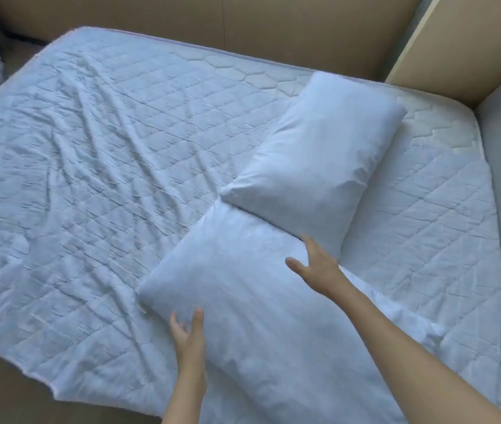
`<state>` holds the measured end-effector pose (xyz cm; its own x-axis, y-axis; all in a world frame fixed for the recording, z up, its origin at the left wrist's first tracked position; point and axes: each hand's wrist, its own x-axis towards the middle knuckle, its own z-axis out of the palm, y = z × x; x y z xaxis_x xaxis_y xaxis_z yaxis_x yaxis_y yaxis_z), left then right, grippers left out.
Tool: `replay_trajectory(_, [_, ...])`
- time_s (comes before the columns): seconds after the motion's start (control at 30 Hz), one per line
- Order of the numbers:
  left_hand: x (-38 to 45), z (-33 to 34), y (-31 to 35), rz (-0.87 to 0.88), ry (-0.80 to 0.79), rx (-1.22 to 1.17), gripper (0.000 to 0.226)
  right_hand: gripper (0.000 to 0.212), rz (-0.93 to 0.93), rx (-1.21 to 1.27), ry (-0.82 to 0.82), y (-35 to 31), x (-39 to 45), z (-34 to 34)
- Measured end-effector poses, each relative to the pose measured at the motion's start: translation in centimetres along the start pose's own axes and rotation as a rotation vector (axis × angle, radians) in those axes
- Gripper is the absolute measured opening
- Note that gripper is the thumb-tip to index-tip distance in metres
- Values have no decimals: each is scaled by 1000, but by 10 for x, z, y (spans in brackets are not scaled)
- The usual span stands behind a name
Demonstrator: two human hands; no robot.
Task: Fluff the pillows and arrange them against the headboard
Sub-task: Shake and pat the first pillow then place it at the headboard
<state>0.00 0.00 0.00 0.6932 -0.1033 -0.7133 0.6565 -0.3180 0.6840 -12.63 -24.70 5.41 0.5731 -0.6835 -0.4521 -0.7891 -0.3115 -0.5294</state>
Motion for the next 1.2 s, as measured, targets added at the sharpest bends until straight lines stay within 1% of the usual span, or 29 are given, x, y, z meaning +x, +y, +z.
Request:
replay_trajectory(0.03, [12, 1, -4, 16, 37, 40, 78, 76, 4, -12, -12, 4, 14, 7])
replay_trajectory(0.1, [38, 1, -13, -23, 100, 57, 83, 76, 36, -66, -66, 8, 44, 22])
replay_trajectory(0.17, [62, 1, -26, -102, 127, -21, 85, 76, 55, -112, -106, 13, 70, 37])
replay_trajectory(0.27, [83, 6, -43, -160, 121, -185, 73, 78, 65, -183, -168, 30, 102, 61])
replay_trajectory(0.4, [93, 12, -57, -113, 71, -217, 58, 85, 79, -266, -164, 46, 130, 81])
replay_trajectory(0.47, [94, 14, -60, -78, 46, -215, 63, 91, 91, -294, -129, 56, 136, 85])
replay_trajectory(0.53, [96, 14, -64, -57, 56, -201, 65, 99, 156, -269, -123, 65, 141, 90])
replay_trajectory(0.6, [99, 15, -66, -67, 50, -177, 57, 104, 221, -183, -157, 72, 142, 91])
replay_trajectory(0.67, [104, 14, -69, -99, 30, -161, 52, 100, 225, -109, -183, 75, 137, 91])
replay_trajectory(0.7, [107, 13, -70, -115, 31, -148, 49, 91, 206, -64, -186, 76, 132, 90])
replay_trajectory(0.8, [99, 20, -70, -90, 77, -146, 39, 42, 149, 204, -165, 73, 107, 85])
replay_trajectory(0.83, [92, 23, -70, -60, 100, -157, 38, 33, 154, 300, -154, 71, 94, 82])
replay_trajectory(0.9, [70, 32, -64, 6, 126, -179, 42, 23, 172, 442, -123, 69, 65, 73])
replay_trajectory(0.97, [42, 40, -57, 81, 113, -195, 51, 17, 186, 561, -72, 72, 29, 59])
replay_trajectory(1.07, [-4, 51, -44, 150, 85, -196, 58, 11, 251, 765, 35, 90, -29, 33])
replay_trajectory(1.2, [-48, 80, -33, 254, -61, -83, 55, 17, 276, 985, 245, 124, -103, -5])
